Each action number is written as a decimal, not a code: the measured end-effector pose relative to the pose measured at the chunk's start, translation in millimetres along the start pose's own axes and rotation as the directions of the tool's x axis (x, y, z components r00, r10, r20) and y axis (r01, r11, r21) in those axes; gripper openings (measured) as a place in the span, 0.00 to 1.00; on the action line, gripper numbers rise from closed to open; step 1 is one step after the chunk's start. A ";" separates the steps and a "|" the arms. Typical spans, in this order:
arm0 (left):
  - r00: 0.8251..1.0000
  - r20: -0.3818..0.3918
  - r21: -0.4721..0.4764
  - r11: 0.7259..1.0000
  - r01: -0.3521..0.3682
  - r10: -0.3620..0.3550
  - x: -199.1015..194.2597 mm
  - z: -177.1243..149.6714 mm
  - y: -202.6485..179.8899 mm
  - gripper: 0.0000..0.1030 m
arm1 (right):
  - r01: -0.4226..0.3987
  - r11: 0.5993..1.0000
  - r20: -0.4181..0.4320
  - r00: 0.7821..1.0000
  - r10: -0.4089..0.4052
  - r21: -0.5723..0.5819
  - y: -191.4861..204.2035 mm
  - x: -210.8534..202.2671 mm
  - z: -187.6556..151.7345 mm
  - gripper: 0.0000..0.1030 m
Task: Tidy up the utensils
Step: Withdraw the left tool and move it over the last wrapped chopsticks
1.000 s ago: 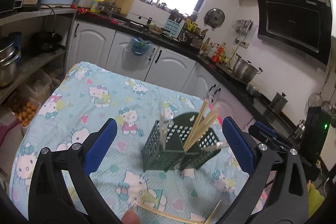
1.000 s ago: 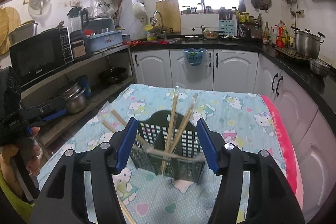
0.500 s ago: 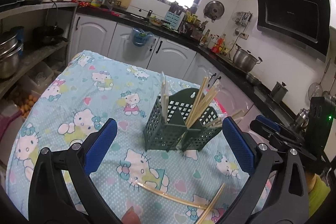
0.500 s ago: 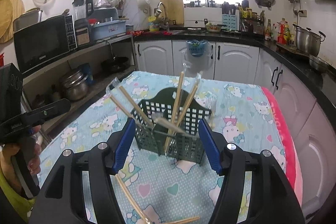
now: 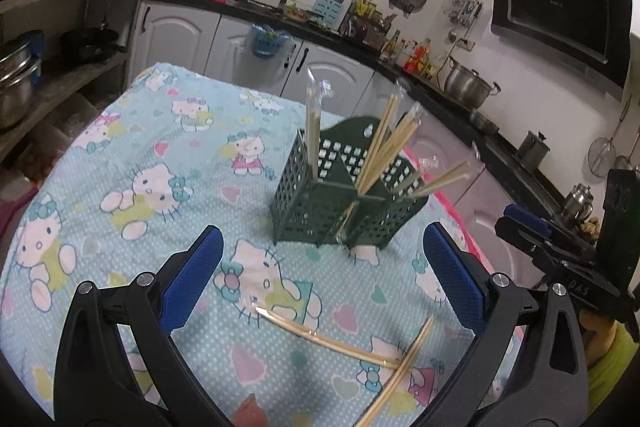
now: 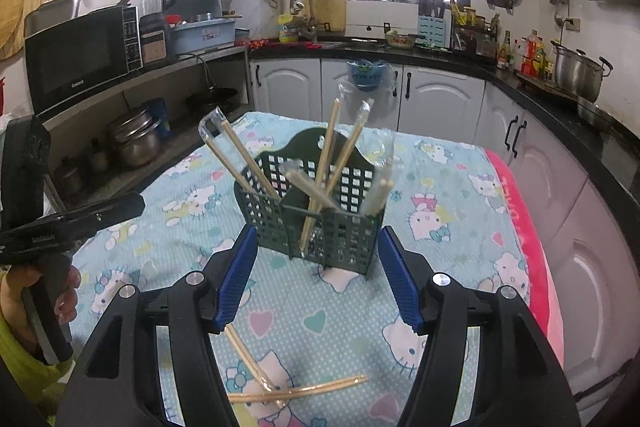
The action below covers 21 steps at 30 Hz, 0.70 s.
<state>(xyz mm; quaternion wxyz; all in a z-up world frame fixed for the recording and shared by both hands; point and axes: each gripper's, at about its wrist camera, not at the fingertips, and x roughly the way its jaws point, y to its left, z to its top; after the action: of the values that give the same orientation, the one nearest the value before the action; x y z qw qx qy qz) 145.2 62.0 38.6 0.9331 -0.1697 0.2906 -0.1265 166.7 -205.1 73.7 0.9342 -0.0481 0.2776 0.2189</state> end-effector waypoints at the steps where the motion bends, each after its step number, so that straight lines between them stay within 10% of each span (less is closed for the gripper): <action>1: 1.000 -0.007 0.004 1.000 -0.004 0.004 1.3 -2.1 -0.5 0.90 | 0.000 1.000 -0.003 1.000 0.000 0.000 -0.6 -0.1 -2.3 0.59; 21: 0.988 -0.145 -0.014 0.998 -0.058 0.056 24.5 -44.4 8.7 0.90 | 0.022 0.999 -0.131 0.991 -0.016 0.041 -26.3 20.6 -56.0 0.61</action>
<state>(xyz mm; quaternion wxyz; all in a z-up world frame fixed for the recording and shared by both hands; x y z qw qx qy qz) 140.0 51.0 -11.4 0.9114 -0.1601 0.3632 -0.1090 165.8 -232.8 14.6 0.9169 -0.0450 0.3423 0.2003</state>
